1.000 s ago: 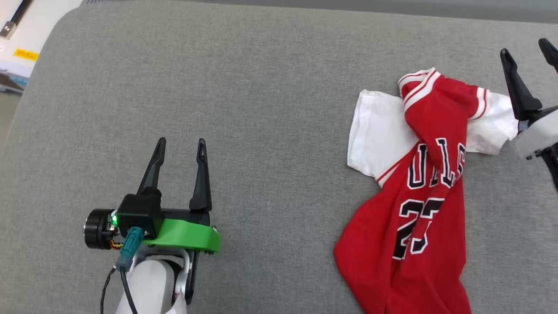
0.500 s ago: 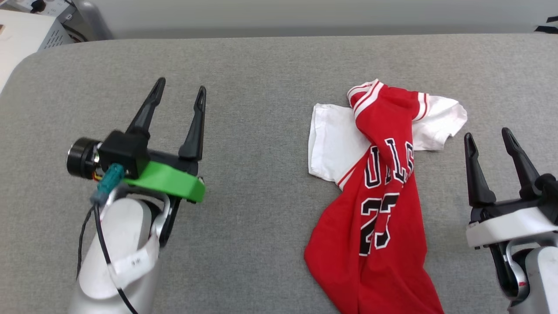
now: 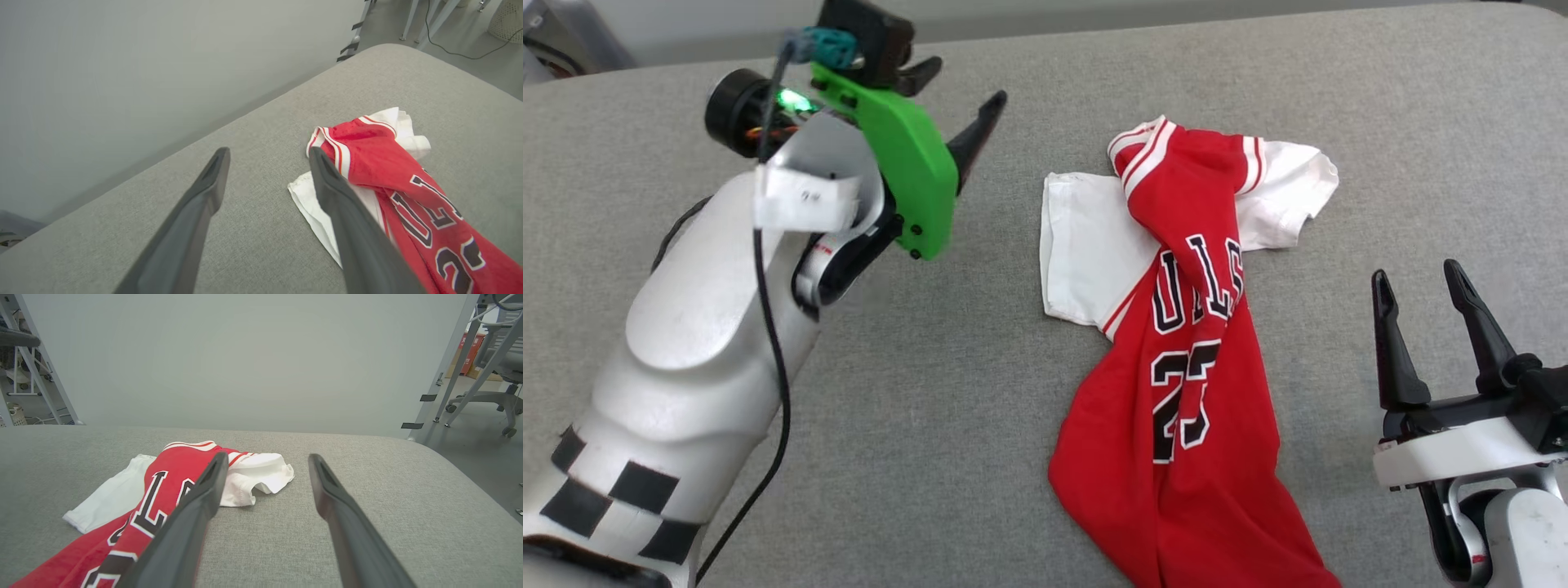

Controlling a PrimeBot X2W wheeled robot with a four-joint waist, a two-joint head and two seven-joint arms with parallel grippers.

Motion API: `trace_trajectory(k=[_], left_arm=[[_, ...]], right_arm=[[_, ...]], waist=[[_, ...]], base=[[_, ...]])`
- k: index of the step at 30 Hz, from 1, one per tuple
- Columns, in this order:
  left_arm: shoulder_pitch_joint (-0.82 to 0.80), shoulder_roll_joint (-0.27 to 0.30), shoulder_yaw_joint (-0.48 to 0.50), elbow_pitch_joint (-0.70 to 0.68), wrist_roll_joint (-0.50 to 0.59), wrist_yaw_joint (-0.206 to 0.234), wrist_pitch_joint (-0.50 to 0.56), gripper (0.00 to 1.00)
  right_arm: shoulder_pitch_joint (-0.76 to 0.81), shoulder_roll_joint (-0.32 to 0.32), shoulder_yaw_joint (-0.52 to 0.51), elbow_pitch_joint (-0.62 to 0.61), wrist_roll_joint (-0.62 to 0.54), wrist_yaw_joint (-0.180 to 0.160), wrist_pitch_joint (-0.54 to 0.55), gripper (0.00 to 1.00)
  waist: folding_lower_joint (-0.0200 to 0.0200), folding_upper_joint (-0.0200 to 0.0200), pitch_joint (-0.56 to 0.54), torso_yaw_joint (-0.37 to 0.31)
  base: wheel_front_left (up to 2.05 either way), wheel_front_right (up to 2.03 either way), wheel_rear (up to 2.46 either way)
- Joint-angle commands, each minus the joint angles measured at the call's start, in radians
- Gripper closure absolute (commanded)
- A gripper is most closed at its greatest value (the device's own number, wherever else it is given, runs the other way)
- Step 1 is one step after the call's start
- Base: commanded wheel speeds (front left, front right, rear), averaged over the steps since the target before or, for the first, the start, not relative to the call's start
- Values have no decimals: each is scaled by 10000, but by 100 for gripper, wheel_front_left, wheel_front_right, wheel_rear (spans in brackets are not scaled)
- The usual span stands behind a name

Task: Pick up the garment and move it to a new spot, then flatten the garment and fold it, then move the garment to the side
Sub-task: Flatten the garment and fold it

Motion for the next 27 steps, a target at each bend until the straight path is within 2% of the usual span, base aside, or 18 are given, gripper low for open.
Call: trace_trajectory(k=[1,6,12,19,27], left_arm=[[-369,4,-342,106,-442,-27,536,0],[-1795,107,-1818,737,-1516,-27,2575,0],[-3088,-87,-3152,1737,-2191,-28,3712,0],[-4053,-150,-4900,2831,-2327,-28,4082,0],[-4173,-163,-6604,3472,-2790,-28,4139,0]], right_arm=[[-152,50,37,-53,-34,-6,-55,0],[-538,140,262,-30,-37,-6,-56,0],[-1003,235,451,17,-4,-6,-57,0],[-1501,406,643,9,38,-6,-58,0],[-1750,533,655,71,40,-6,-58,0]], waist=[[0,0,427,-344],[0,0,997,-692],[0,0,1719,-1121],[0,0,2431,-1536],[0,0,2734,-1671]], base=[[0,0,0],[0,0,0],[0,0,0],[0,0,0],[0,0,0]])
